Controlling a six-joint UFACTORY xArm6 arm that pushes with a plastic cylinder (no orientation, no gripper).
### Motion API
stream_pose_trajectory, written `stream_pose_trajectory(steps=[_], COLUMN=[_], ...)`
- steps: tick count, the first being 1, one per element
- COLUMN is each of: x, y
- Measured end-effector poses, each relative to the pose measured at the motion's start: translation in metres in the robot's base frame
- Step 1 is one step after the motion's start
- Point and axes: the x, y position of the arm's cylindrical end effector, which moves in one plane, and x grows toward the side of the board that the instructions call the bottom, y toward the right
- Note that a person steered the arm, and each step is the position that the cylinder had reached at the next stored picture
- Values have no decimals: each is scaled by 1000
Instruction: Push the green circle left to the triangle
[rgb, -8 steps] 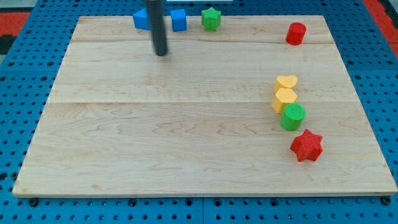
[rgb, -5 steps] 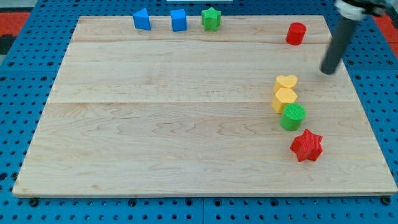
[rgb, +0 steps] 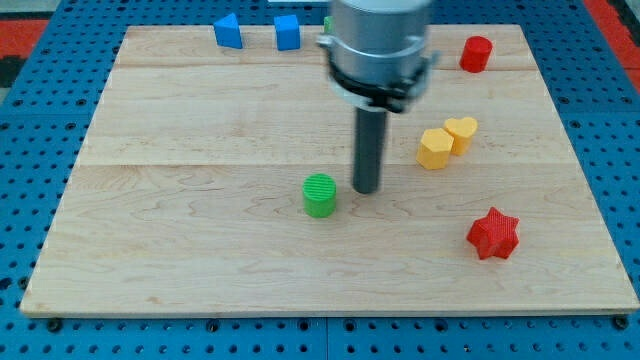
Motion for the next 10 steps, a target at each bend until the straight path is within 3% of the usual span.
stream_pose_trajectory(steps=[1, 2, 4, 5, 6, 8, 10], x=[36, 6, -105, -154, -134, -154, -212], y=[-13, -82, -210, -219, -220, -161, -199])
